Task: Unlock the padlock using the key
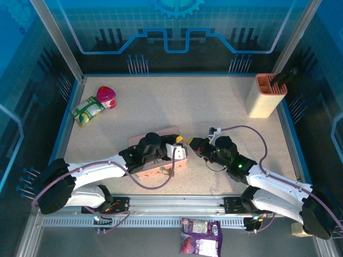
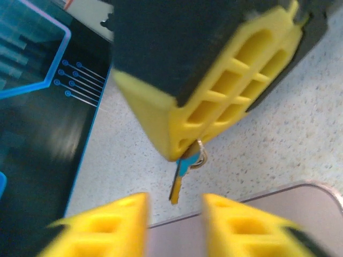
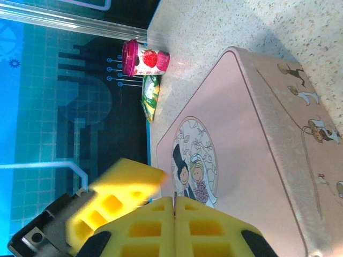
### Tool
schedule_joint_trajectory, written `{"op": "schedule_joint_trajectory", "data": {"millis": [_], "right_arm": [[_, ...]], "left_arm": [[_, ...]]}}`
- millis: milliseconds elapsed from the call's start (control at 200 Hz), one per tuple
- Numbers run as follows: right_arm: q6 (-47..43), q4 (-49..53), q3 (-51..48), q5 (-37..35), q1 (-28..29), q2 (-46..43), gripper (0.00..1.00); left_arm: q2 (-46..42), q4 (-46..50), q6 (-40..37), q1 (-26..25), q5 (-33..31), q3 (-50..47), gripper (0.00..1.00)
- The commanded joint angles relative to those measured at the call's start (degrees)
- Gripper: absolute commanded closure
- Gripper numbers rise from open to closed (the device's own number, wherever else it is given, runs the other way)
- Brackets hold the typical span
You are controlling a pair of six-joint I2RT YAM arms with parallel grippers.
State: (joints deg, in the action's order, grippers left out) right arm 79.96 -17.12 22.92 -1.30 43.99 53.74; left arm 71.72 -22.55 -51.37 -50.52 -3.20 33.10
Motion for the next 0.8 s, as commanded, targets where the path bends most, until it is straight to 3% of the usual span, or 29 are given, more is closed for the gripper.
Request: {"op": "schedule_joint_trajectory", "data": {"millis": [0,225,290,400,575,795], "right_arm": [[-3.1,-1.8,-1.0,-1.9,0.0,-1.6,1.0],[-11.5,-3.0,-0.2,-4.8,-1.0,-2.0,1.0],[-13.8,-6.1,-0.5,-5.2,-0.9,-1.7,1.0],[-18.0,-12.4,-1.4,-6.4,0.5,-0.8,1.0],[-25.2,-24.3,-3.3,-7.9,4.7,3.0,1.0],[-26.3,-41.0,-5.4,-4.6,5.9,11.0,1.0]], "left_arm": [[-5.9,-5.7,8.1,-0.2,3.6,-3.1,0.42],[-16.0,-7.9,29.5,1.3,1.9,-8.0,0.36],[-18.7,-7.9,39.0,2.1,-0.9,-8.7,0.35],[-22.2,-0.3,55.5,5.2,0.1,-7.2,0.36],[-22.1,1.8,77.1,9.9,10.4,-6.1,0.37],[-17.9,-9.9,89.9,11.3,17.3,-8.2,0.41]]}}
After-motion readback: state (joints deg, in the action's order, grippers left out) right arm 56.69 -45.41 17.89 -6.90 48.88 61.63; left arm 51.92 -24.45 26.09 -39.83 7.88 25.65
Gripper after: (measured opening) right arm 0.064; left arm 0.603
